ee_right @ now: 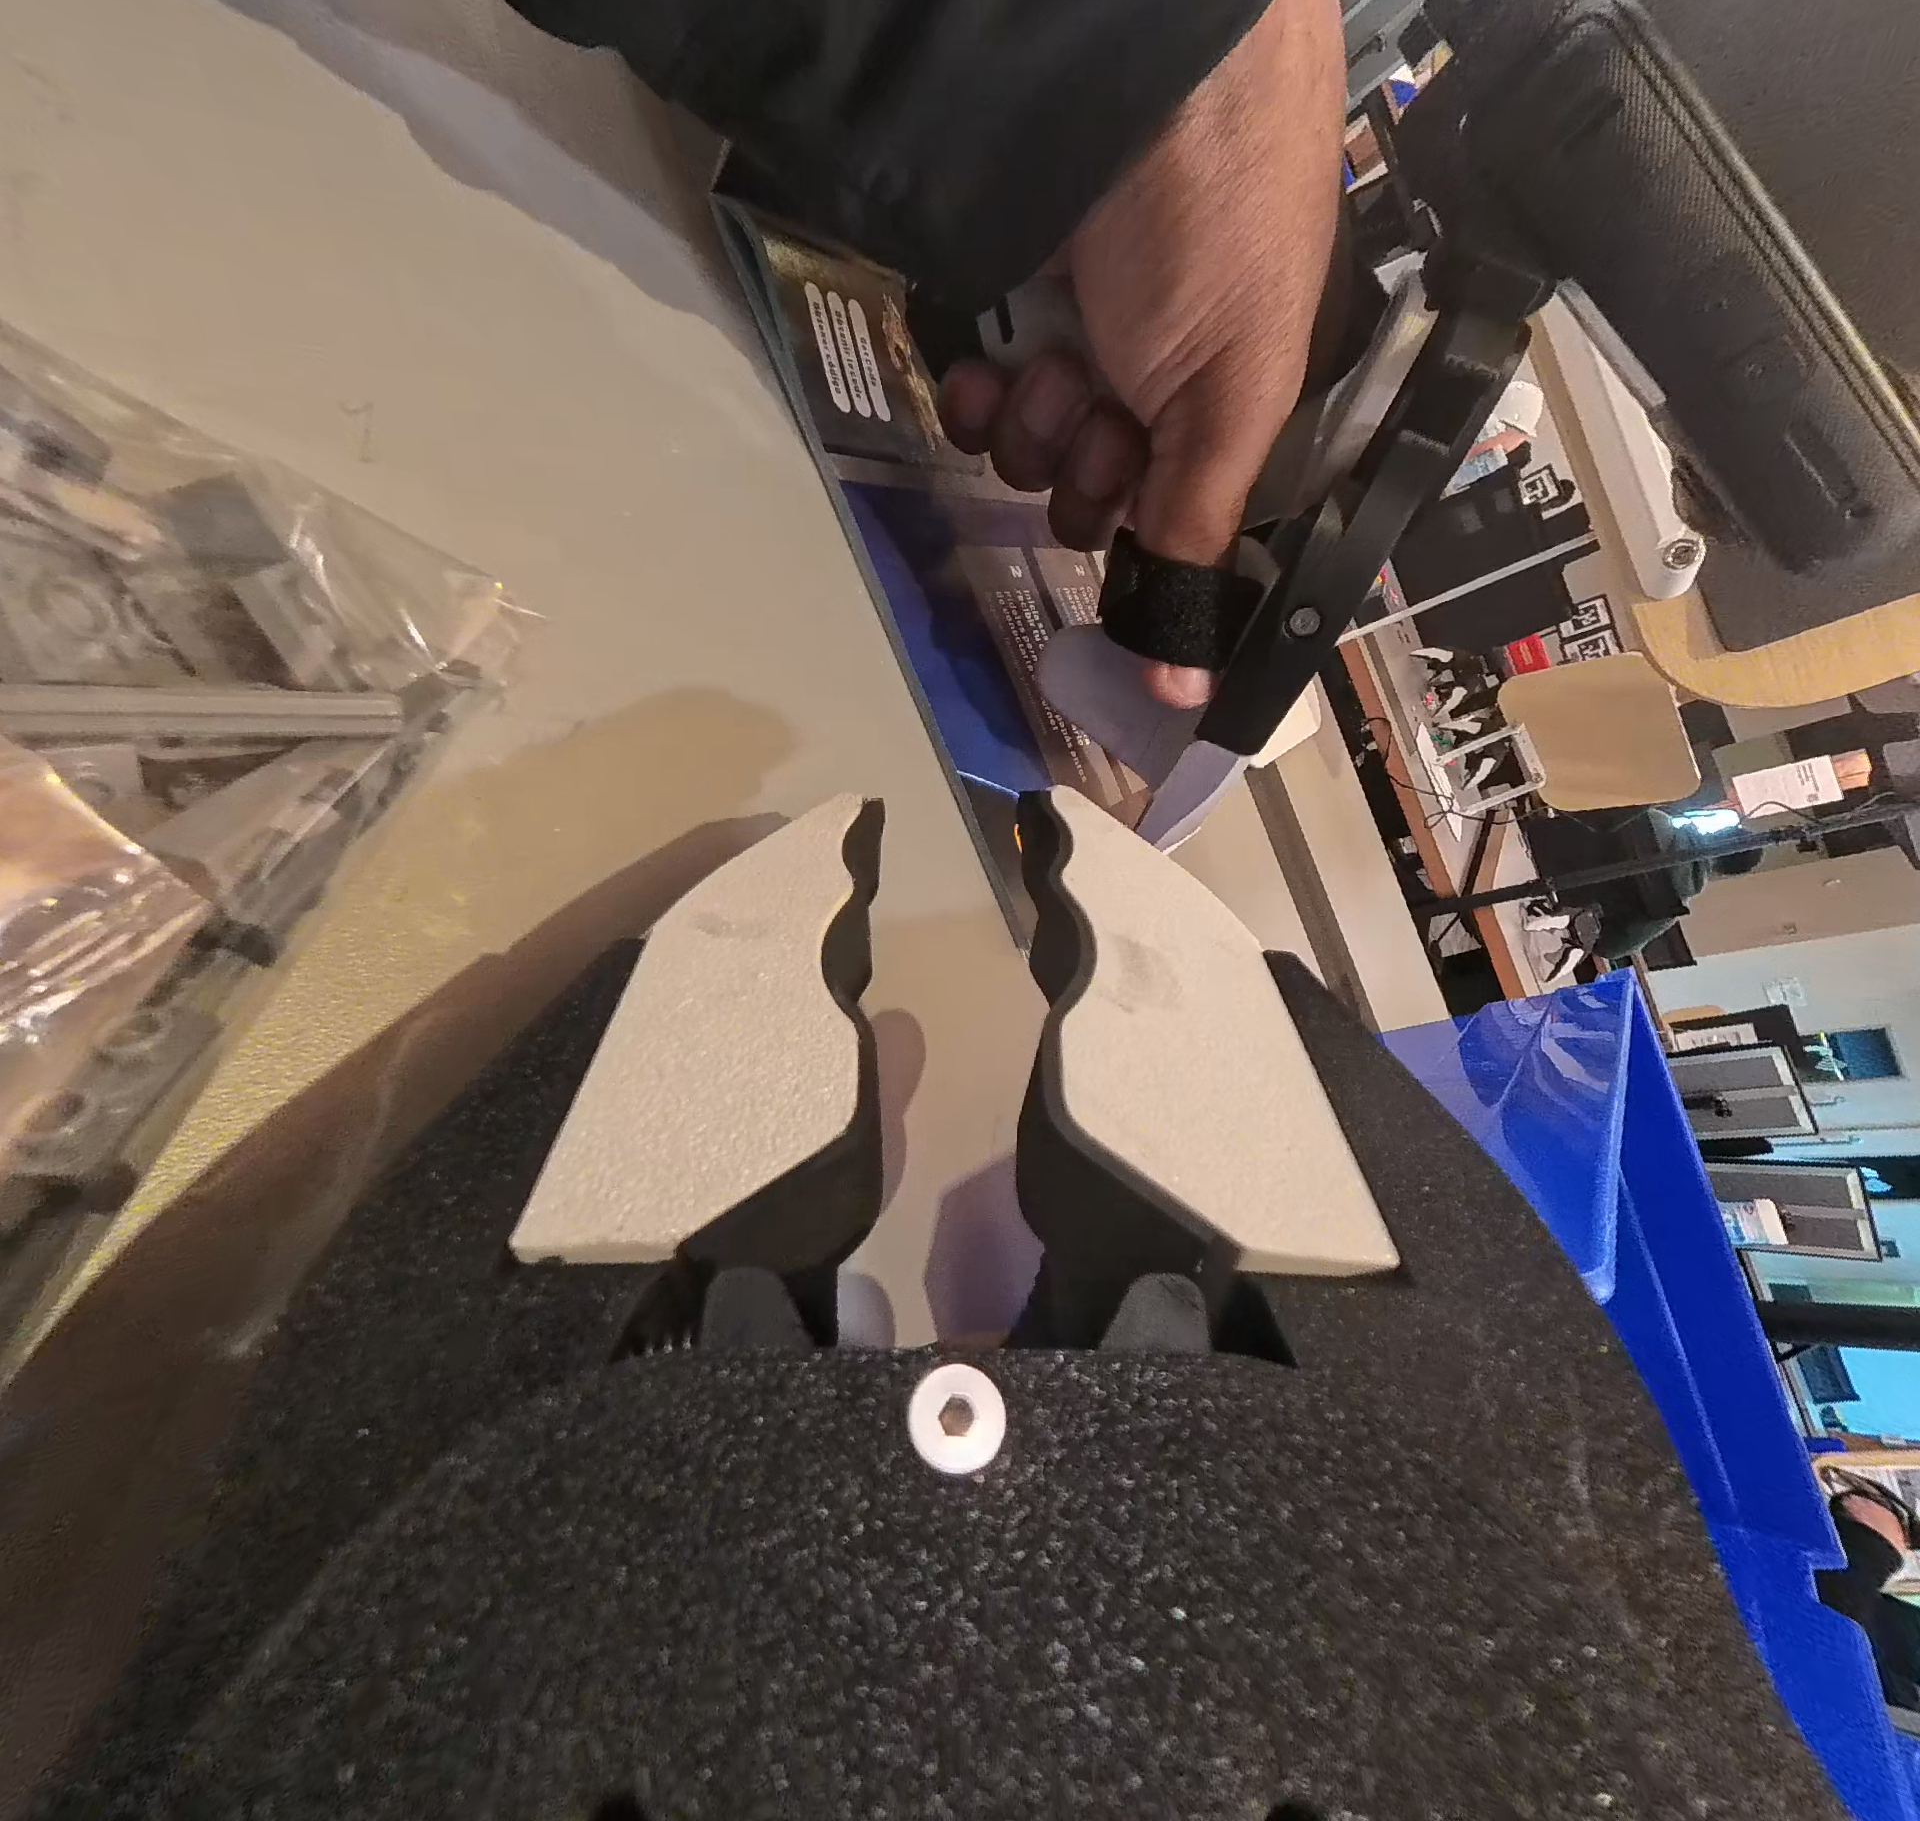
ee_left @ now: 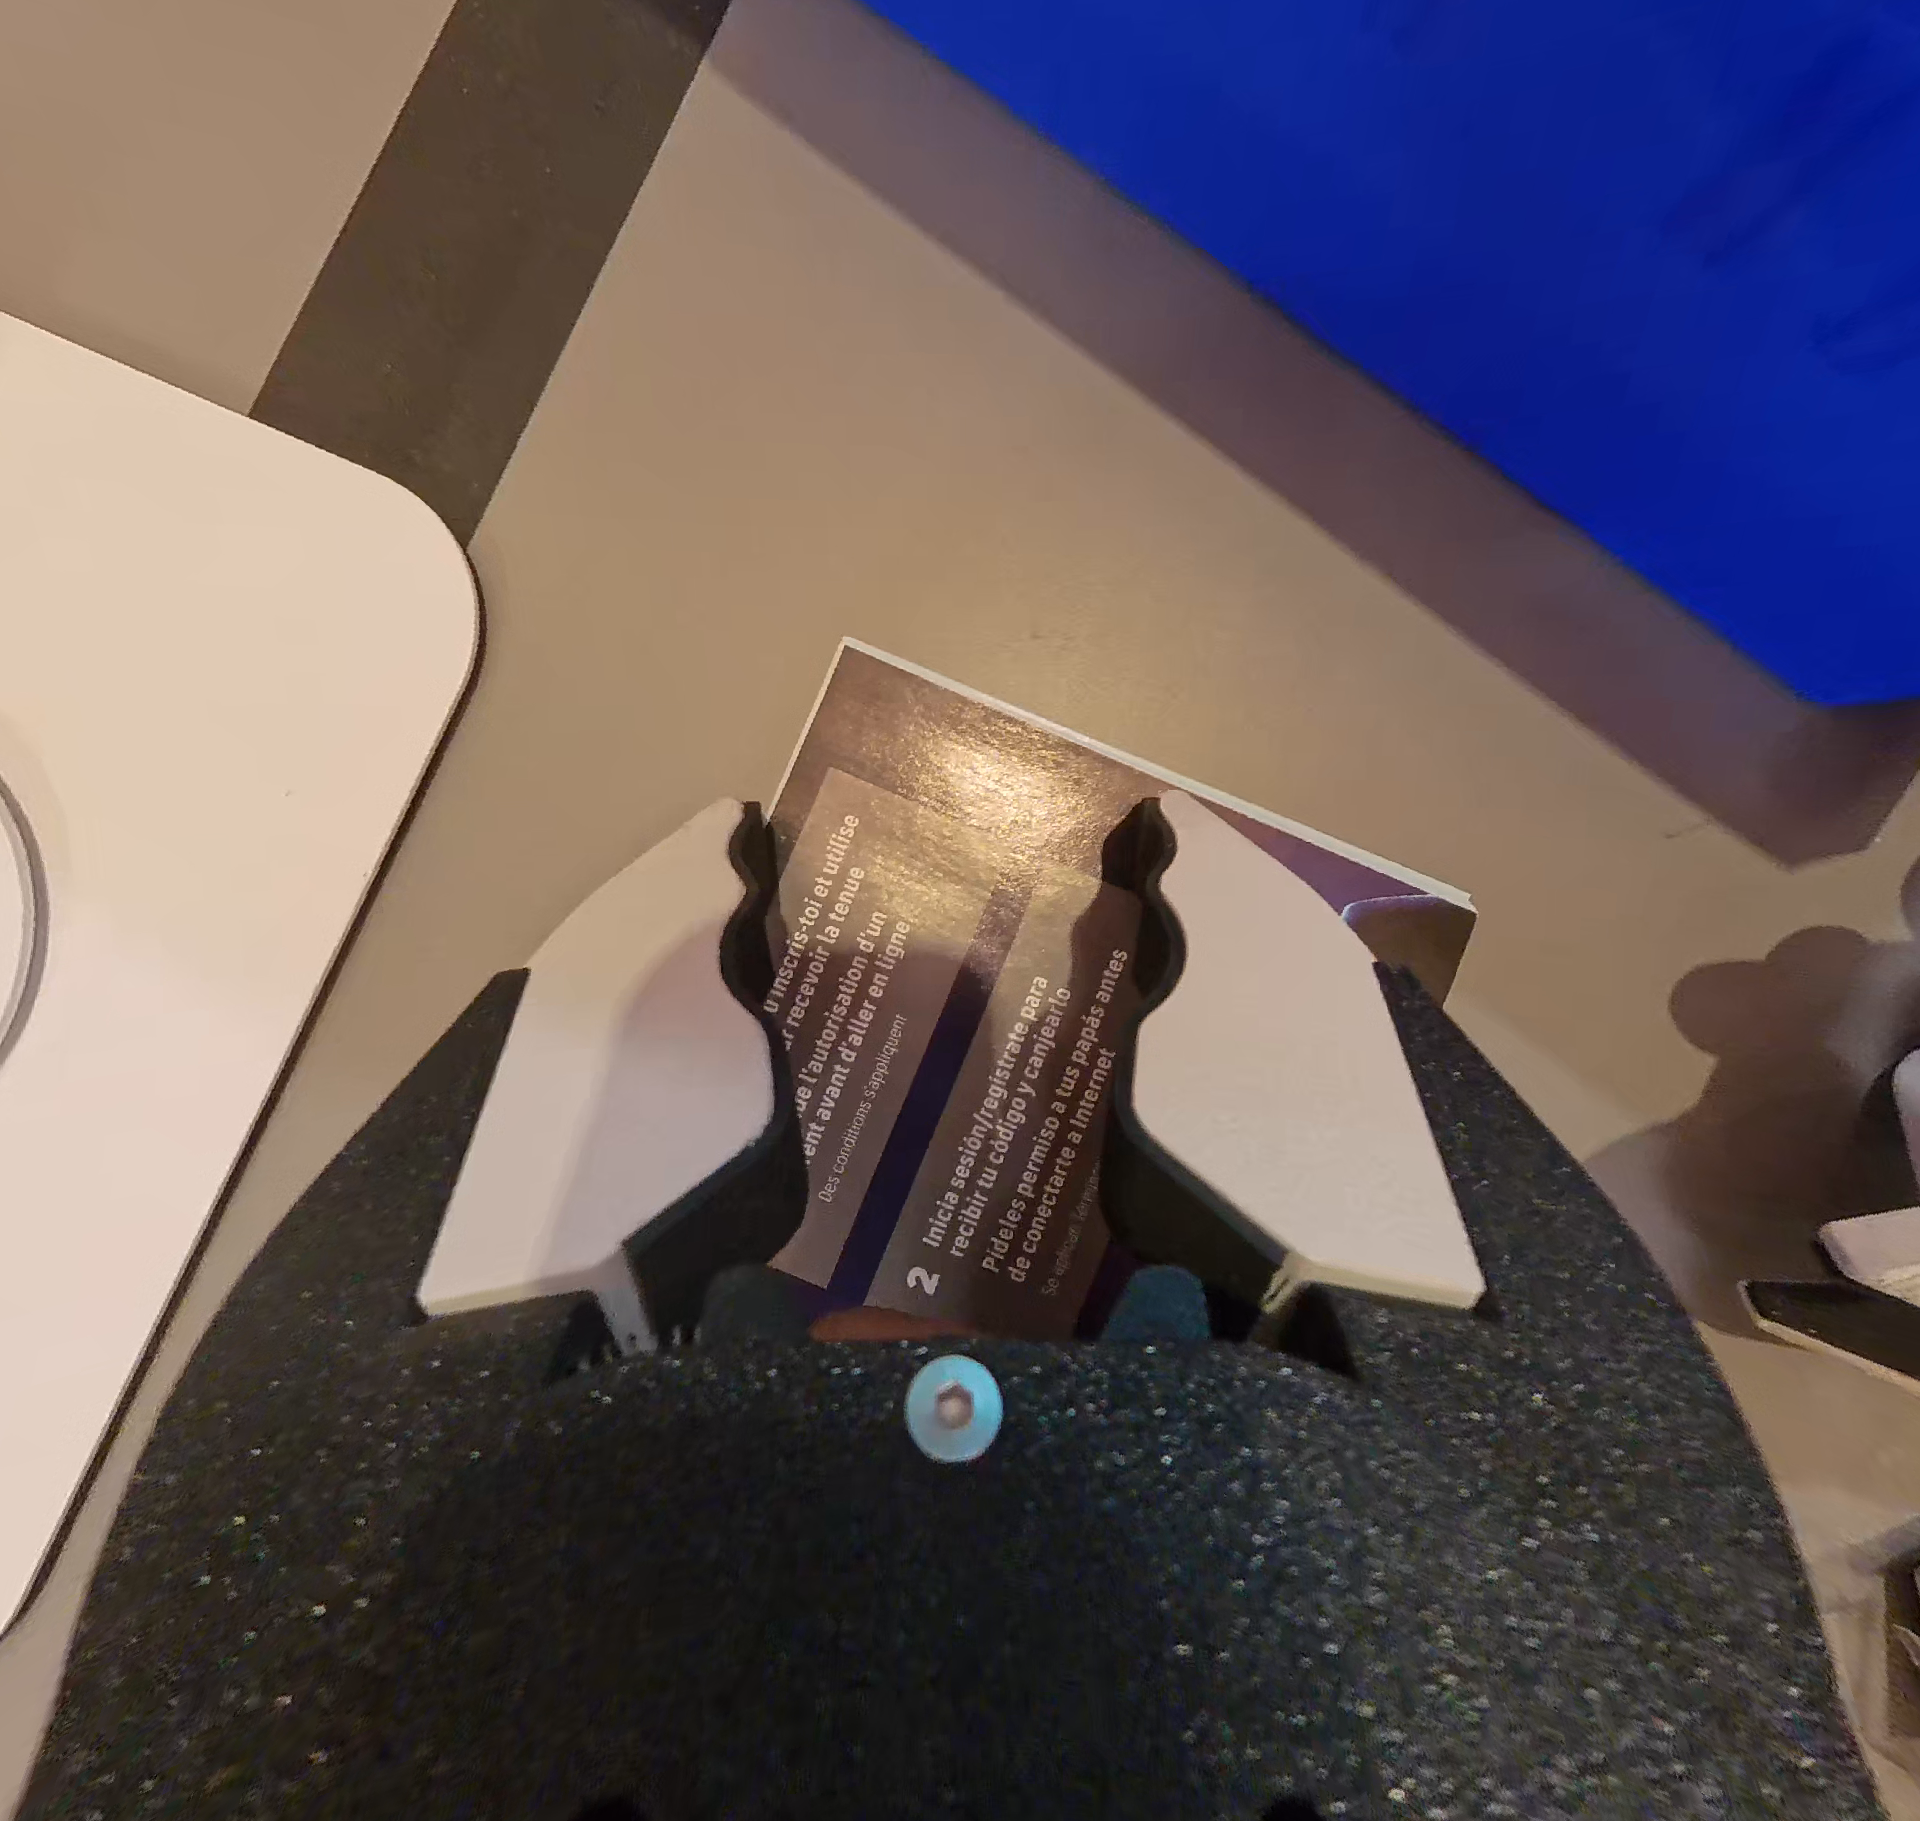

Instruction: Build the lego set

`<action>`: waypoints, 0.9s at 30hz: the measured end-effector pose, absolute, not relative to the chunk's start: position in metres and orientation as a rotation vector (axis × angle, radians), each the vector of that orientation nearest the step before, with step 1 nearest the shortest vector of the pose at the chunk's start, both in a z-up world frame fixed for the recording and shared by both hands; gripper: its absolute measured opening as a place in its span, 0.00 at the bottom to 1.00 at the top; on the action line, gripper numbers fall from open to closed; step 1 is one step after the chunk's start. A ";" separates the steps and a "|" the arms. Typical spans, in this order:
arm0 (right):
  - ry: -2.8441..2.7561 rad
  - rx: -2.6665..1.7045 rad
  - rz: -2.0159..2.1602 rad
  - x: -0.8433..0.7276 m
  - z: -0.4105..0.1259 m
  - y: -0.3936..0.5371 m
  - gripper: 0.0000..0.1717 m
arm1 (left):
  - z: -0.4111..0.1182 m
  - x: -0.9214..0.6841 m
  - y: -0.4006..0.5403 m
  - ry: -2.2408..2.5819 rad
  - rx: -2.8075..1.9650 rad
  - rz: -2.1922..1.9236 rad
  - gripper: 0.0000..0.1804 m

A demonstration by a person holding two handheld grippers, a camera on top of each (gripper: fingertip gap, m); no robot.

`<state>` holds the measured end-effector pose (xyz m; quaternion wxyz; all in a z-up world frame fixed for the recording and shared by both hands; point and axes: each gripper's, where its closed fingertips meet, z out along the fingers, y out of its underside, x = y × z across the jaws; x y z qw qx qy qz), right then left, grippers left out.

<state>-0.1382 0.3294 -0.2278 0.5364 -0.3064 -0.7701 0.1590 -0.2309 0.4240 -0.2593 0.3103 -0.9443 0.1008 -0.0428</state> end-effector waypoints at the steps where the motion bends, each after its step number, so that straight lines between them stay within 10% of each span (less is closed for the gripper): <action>1: -1.834 -0.729 0.378 -0.138 -0.228 0.329 0.15 | -0.259 -0.231 0.424 0.266 -2.494 -0.114 0.38; 27: -1.839 -0.716 0.372 -0.137 -0.229 0.328 0.16 | -0.259 -0.221 0.417 0.336 -2.492 -0.156 0.39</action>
